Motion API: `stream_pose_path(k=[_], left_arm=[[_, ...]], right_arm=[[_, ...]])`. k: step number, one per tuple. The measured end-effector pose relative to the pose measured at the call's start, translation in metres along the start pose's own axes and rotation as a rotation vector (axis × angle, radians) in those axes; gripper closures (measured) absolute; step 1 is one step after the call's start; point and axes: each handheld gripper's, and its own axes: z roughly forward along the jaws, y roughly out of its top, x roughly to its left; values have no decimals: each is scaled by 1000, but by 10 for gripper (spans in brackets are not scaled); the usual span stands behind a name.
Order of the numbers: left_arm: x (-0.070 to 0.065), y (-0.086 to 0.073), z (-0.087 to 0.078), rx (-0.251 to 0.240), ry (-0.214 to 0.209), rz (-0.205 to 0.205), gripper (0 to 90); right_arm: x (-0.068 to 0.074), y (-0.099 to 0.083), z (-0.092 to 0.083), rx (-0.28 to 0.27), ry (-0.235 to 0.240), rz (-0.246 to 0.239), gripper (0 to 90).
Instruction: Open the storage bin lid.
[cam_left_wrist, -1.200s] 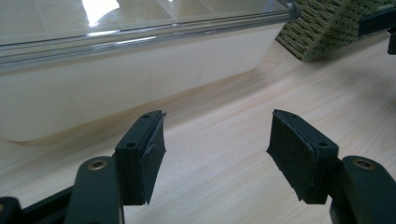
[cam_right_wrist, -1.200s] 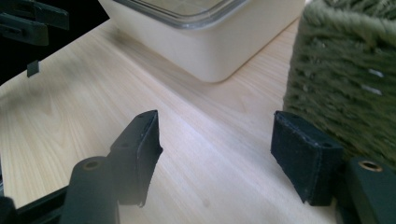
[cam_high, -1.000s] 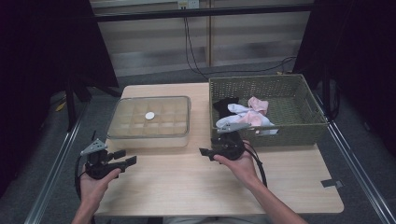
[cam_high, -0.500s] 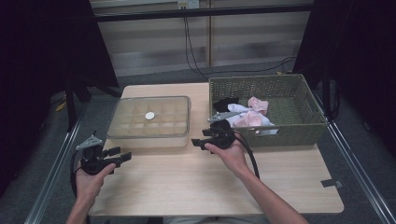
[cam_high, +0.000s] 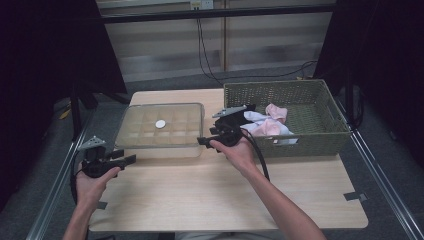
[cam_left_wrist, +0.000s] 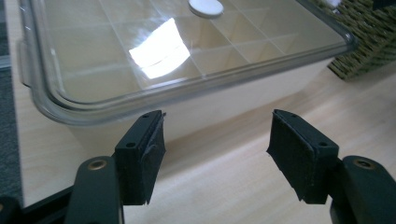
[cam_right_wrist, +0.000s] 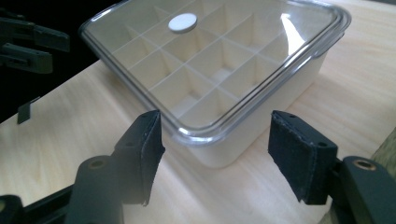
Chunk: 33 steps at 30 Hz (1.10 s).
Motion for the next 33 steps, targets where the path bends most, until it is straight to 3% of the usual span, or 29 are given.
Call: stream_pose_path(k=[15,21,23,26,28,33], left_arm=[[28,22,5,3,44,-38,371],[39,31,6,11,34,-52,316],[47,37,7,19,48,-94,337],[53,39,8,25,49,-96,347],[55,40,8,28,51,-94,315],[65,47,10,26,63,-108,301]], right_arm=[[-16,37,25,57,-45,30,357],[-26,48,30,71,-50,75,298],[-28,52,33,75,-54,87,272],[-29,57,38,90,-97,83,200],[-31,60,41,97,-78,81,254],[-37,67,50,128,-105,119,271]])
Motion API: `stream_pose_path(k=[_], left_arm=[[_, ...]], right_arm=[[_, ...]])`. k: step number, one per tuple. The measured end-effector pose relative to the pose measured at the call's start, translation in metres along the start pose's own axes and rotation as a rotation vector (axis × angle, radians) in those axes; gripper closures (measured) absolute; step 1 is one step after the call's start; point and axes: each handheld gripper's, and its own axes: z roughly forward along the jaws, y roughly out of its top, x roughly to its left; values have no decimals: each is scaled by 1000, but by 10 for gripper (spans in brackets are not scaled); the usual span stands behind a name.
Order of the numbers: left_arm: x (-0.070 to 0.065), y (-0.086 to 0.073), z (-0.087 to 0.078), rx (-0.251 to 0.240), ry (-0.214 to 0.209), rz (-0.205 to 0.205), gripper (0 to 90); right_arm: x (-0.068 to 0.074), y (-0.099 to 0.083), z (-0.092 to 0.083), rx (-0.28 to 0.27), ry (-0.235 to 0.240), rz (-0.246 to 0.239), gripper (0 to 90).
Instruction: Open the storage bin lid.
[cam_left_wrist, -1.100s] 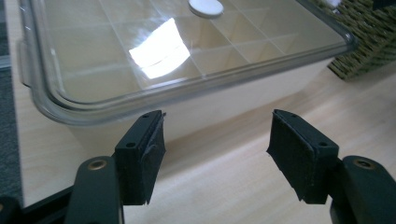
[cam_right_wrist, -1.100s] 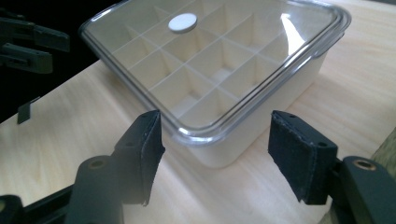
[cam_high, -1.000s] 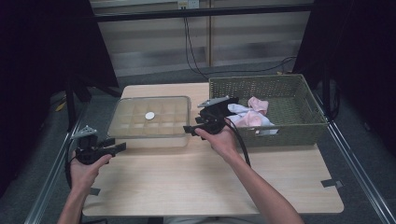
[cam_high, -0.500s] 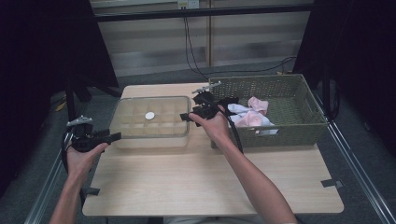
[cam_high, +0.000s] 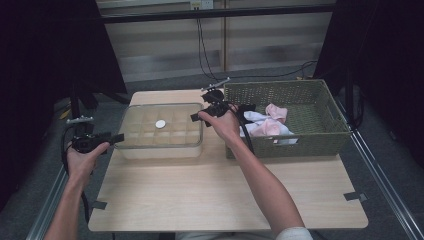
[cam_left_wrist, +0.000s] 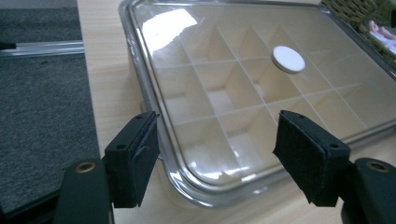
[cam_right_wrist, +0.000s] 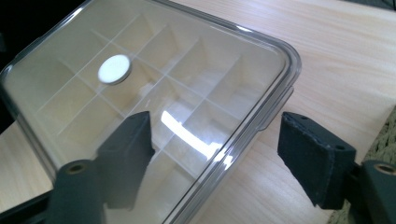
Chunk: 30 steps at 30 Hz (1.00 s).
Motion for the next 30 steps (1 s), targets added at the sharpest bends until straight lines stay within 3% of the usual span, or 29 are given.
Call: stream_pose_path(k=[2,6,16,20,24,30], left_arm=[[4,5,1,-11,-15,-33,293],[8,12,5,15,-12,-19,287],[20,13,20,48,-12,-58,285],[23,14,22,51,-15,-56,294],[22,14,27,92,-17,-34,374],[23,15,36,119,-22,-47,371]], right_arm=[[-1,4,5,4,1,11,293],[0,8,14,44,-11,26,285],[-1,13,35,96,-72,49,265],[-2,14,41,118,-83,72,250],[-5,15,47,130,-111,83,256],[-4,15,50,147,-121,121,254]])
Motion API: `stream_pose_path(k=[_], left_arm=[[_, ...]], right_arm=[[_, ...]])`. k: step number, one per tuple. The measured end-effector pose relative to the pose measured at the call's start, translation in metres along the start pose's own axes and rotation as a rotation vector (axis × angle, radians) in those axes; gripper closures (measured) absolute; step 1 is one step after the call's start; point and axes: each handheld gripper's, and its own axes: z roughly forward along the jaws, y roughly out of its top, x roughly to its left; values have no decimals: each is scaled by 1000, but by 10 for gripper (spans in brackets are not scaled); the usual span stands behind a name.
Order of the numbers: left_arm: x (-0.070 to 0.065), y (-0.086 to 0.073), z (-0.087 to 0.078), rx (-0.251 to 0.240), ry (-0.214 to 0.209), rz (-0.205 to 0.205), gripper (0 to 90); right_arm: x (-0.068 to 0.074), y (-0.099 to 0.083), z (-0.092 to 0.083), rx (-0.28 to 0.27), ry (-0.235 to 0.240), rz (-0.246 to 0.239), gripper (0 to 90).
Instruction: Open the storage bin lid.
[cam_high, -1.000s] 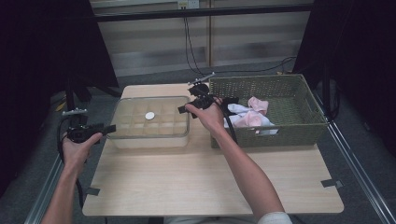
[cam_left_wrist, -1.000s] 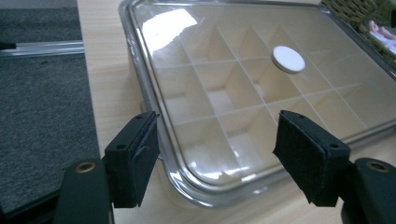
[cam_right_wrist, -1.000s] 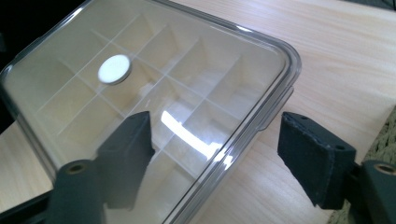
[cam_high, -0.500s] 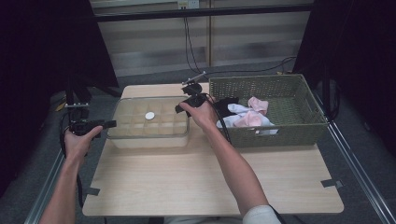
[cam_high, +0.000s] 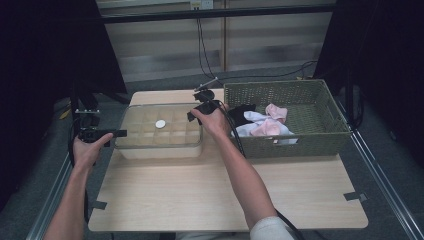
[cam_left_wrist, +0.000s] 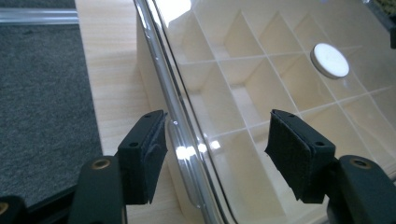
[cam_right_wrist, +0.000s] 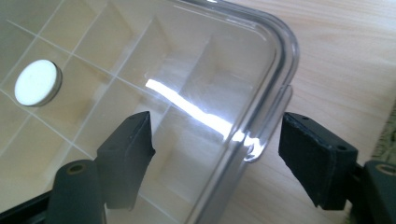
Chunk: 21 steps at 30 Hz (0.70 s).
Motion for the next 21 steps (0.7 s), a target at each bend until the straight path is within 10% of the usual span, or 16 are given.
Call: stream_pose_path(k=[21], left_arm=[[2,8,20,60,-59,-51,245]], right_arm=[[-3,-2,18,-26,92,126,199]])
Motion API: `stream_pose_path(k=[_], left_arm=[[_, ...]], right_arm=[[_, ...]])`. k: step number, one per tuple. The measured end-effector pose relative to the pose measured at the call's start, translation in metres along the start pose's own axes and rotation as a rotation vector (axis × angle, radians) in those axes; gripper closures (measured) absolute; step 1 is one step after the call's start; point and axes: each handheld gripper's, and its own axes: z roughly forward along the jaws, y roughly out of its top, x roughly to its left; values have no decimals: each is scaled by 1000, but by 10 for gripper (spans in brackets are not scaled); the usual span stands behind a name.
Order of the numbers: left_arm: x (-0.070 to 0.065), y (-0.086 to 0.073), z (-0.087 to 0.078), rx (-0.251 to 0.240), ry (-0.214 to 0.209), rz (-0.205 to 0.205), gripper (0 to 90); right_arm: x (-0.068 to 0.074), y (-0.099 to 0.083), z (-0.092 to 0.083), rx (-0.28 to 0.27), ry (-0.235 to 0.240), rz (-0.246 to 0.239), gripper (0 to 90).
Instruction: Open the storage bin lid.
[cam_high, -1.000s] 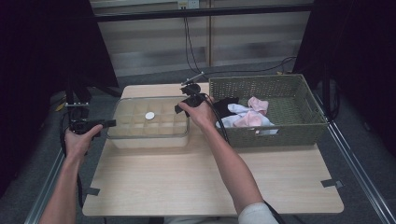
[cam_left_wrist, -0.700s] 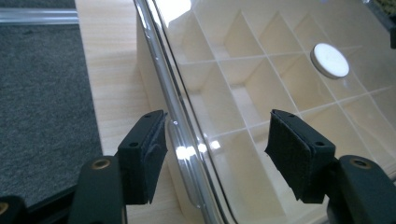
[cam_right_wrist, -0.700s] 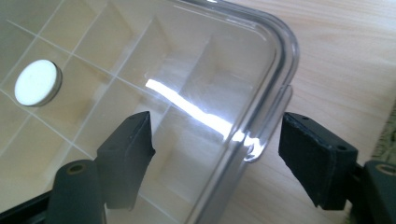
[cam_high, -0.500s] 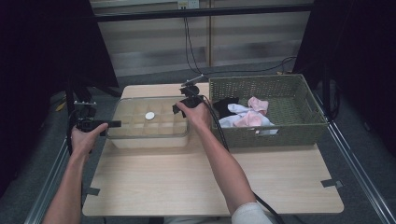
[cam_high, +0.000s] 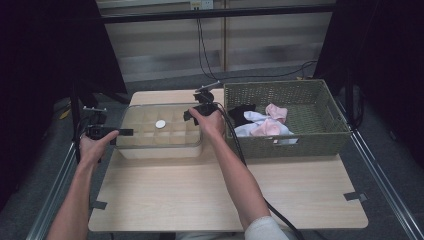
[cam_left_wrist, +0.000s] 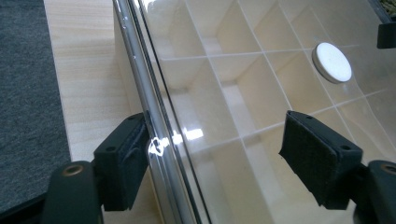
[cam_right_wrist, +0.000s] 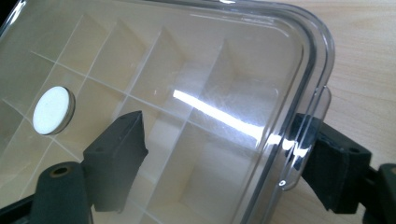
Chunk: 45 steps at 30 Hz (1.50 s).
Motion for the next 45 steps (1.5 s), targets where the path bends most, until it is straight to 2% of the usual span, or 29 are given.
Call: stream_pose_path(k=[3,4,7,9,10,13,15,19,25,28,30,39,40,43,45], left_arm=[[0,1,4,2,1,-15,210],[0,1,6,1,-7,-29,199],[3,2,7,12,-24,-38,183],[1,2,5,4,-11,-27,197],[1,2,4,-3,-3,-22,212],[1,2,-3,-34,21,-9,326],[3,2,-4,-28,13,1,349],[4,1,-4,-52,14,-17,376],[5,1,-5,-53,9,-18,390],[3,-2,-4,-82,16,-28,387],[3,-2,-4,-81,17,-26,386],[4,-2,-6,-77,17,-14,387],[3,-3,-5,-93,10,-44,380],[3,-3,-6,-91,13,-34,375],[3,-3,-10,-119,0,-41,375]], right_arm=[[0,0,1,-10,-2,11,190],[1,0,1,-11,-5,11,188],[2,0,1,-12,-11,15,187],[2,0,1,-13,-13,4,192],[2,0,1,-9,-12,14,199],[2,-1,0,-12,-13,17,203],[2,-1,0,-10,-15,24,210],[2,-1,-1,-2,-12,19,211],[1,0,-3,4,-4,17,235],[1,0,-6,-8,-7,10,254],[2,0,-8,-11,-8,5,269],[0,-1,-11,-11,9,29,305],[-2,-1,-12,-9,12,53,329],[-1,0,-12,-9,6,40,324],[-1,0,-12,-5,4,43,326]])
